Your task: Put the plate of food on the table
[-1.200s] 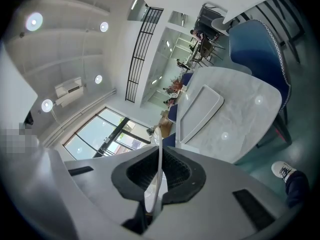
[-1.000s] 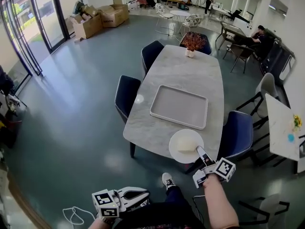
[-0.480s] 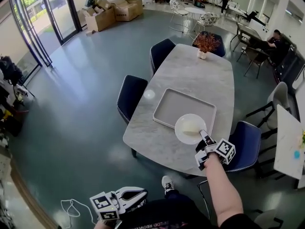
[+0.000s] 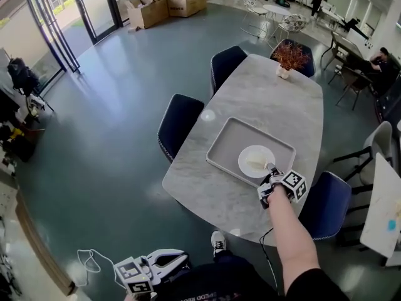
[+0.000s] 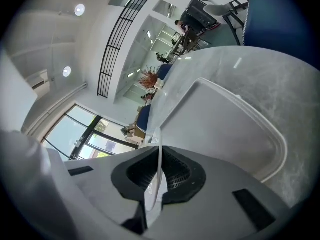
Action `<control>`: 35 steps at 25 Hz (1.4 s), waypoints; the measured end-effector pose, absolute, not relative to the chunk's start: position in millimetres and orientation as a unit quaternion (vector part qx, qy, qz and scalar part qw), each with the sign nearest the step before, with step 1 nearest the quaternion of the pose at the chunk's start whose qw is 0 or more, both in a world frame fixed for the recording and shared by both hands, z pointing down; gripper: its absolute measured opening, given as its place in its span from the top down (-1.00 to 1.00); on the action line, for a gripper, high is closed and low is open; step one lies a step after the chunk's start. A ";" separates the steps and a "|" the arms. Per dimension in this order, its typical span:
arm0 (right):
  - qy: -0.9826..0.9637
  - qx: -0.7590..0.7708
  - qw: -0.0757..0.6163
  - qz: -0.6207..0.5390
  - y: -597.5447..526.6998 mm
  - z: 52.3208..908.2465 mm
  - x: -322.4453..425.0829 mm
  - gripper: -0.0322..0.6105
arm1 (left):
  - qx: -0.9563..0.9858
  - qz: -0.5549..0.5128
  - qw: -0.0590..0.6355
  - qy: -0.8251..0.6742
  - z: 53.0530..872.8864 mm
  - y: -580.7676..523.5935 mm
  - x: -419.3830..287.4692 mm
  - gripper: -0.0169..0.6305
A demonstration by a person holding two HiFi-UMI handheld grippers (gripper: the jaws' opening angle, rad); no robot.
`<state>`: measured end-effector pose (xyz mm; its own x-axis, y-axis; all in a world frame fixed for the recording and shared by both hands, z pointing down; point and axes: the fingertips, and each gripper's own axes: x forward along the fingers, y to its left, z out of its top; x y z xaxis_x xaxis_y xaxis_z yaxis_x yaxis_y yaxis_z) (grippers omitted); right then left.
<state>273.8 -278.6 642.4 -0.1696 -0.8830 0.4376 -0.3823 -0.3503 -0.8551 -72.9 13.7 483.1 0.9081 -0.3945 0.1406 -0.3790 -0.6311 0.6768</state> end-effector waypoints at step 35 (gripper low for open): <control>0.538 -0.628 0.037 -0.561 -358.7 707.5 278.9 0.77 | 0.872 -0.019 0.396 -0.288 485.3 -5.2 -54.6 0.93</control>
